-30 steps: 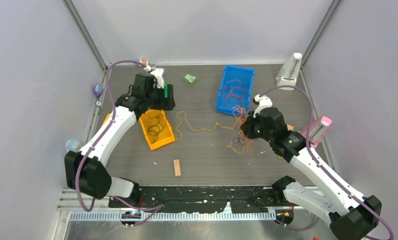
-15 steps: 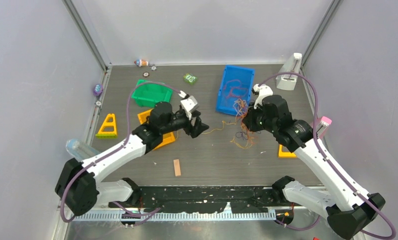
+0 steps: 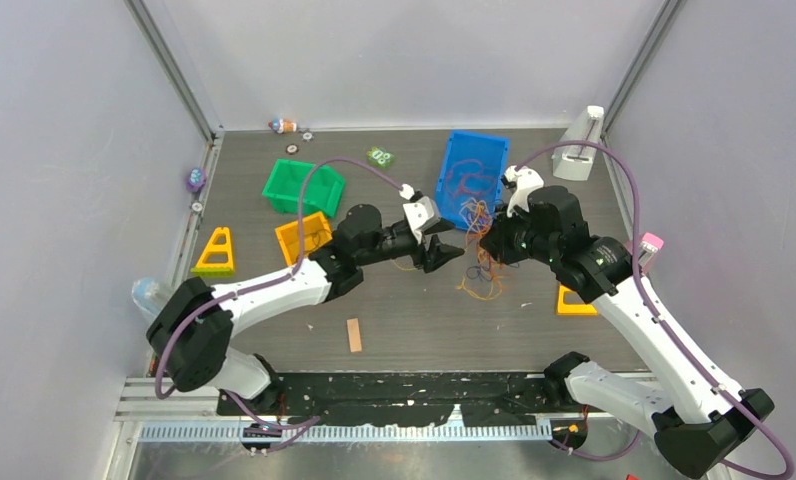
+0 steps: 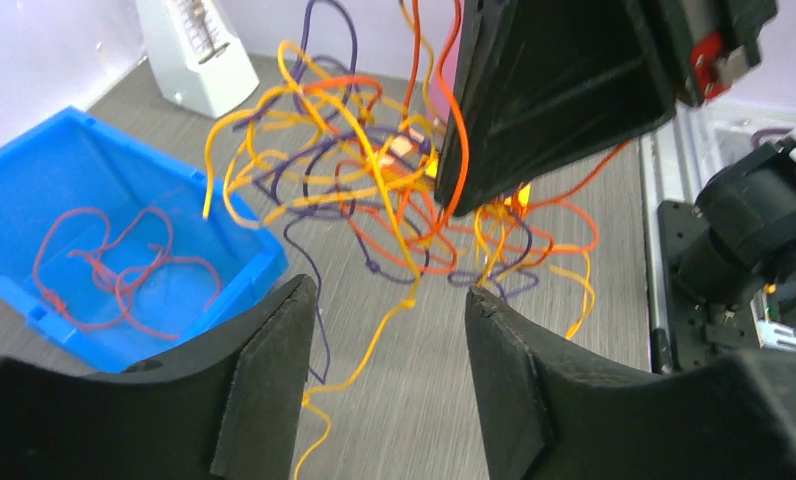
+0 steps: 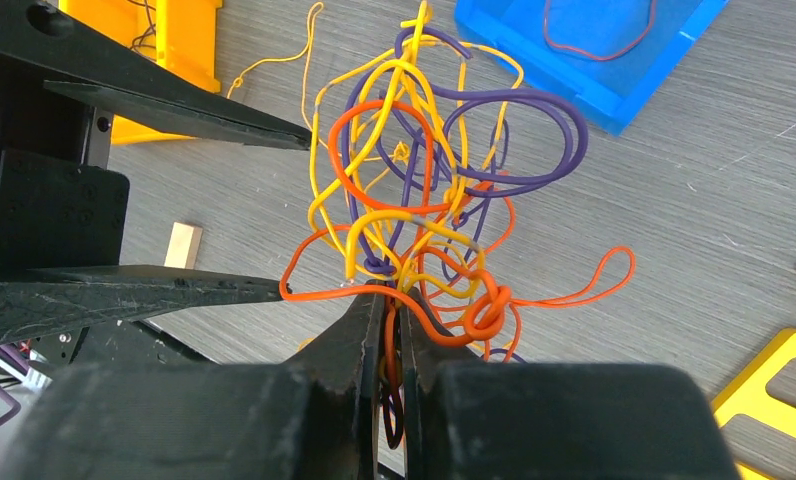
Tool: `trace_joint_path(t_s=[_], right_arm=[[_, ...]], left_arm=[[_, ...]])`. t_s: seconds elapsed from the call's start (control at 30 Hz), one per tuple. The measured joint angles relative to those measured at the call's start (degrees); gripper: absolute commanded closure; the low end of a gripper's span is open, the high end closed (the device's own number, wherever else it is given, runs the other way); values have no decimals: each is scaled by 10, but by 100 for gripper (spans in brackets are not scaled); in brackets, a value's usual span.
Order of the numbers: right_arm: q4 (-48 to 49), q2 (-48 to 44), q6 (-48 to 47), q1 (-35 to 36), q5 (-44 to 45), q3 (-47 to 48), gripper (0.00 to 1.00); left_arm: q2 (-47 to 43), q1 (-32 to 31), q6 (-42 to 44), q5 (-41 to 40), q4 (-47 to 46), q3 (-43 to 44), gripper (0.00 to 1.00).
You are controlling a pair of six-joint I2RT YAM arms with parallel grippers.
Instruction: Untangle the cables
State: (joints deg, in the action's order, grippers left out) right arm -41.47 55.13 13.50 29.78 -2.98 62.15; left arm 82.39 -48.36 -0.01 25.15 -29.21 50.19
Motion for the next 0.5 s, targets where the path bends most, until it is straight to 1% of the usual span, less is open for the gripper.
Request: trace_joint_path(t_s=[0.13,0.27,0.37,0.5], right_arm=[[-3,0,0,0,-3,0,95],[-2,0,-1,1,-4,0,95],[-2,0,-1,1,-5,0,95],[-2,0,-1,1,-5,0,95]], left_arm=[[24,-6,-23,9,-23,22,54],[44,-11,-32,15,-33,40,57],[52,-14,-40,17,-35,44,57],[60,-15,-41,19,-32,48,53]])
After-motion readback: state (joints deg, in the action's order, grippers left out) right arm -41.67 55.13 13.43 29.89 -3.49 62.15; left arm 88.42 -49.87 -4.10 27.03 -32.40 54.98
